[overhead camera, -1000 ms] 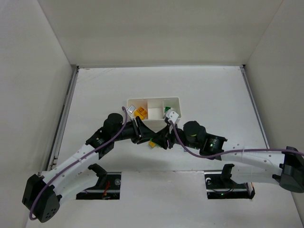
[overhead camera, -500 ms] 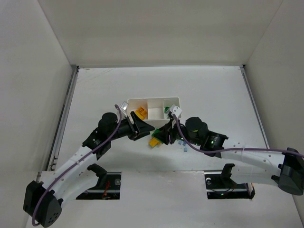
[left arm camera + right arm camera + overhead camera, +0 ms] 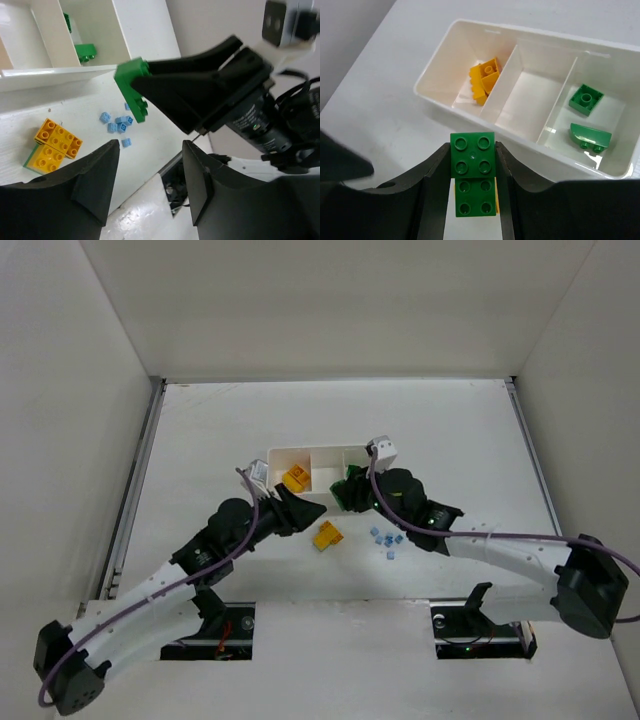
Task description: Sort the legos into containers by color
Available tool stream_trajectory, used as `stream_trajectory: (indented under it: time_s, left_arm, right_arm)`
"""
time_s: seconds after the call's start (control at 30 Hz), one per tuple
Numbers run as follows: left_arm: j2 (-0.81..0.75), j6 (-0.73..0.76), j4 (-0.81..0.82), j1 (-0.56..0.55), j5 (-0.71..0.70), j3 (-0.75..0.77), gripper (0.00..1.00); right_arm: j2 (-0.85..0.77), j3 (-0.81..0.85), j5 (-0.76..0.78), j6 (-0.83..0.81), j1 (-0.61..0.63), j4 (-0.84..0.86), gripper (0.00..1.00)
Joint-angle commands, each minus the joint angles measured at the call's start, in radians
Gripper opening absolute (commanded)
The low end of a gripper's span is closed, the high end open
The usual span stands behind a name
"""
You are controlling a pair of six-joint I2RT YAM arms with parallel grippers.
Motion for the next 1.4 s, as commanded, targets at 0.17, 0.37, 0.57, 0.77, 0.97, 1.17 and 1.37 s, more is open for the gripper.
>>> stream_trajectory:
  time_s: [0.17, 0.37, 0.57, 0.77, 0.97, 1.17, 1.37]
  left_arm:
    - [0.198, 0.194, 0.190, -0.241, -0.360, 0.035, 0.51]
    - [0.255, 0.180, 0.230, -0.242, -0.437, 0.041, 0.47]
    - [0.286, 0.183, 0.349, -0.243, -0.435, 0.032, 0.46]
    - [0.349, 0.198, 0.412, -0.254, -0.435, 0.057, 0.40]
    - [0.384, 0.201, 0.480, -0.251, -0.435, 0.061, 0.37]
    - [0.418, 0.201, 0.489, -0.248, -0.435, 0.067, 0.22]
    - [0.413, 0.209, 0.483, -0.252, -0.432, 0.058, 0.10]
  right_arm:
    - [0.075, 0.101, 0.196, 0.164, 0.013, 0.070, 0.22]
    - [0.043, 0.077, 0.187, 0.195, 0.013, 0.081, 0.23]
    - [0.011, 0.040, 0.157, 0.240, 0.013, 0.092, 0.23]
    - [0.002, 0.013, 0.087, 0.284, 0.011, 0.128, 0.24]
    - [0.003, -0.007, 0.058, 0.304, 0.003, 0.150, 0.24]
    - [-0.011, -0.023, 0.033, 0.319, -0.007, 0.165, 0.23]
    - [-0.066, -0.040, -0.011, 0.335, -0.058, 0.162, 0.23]
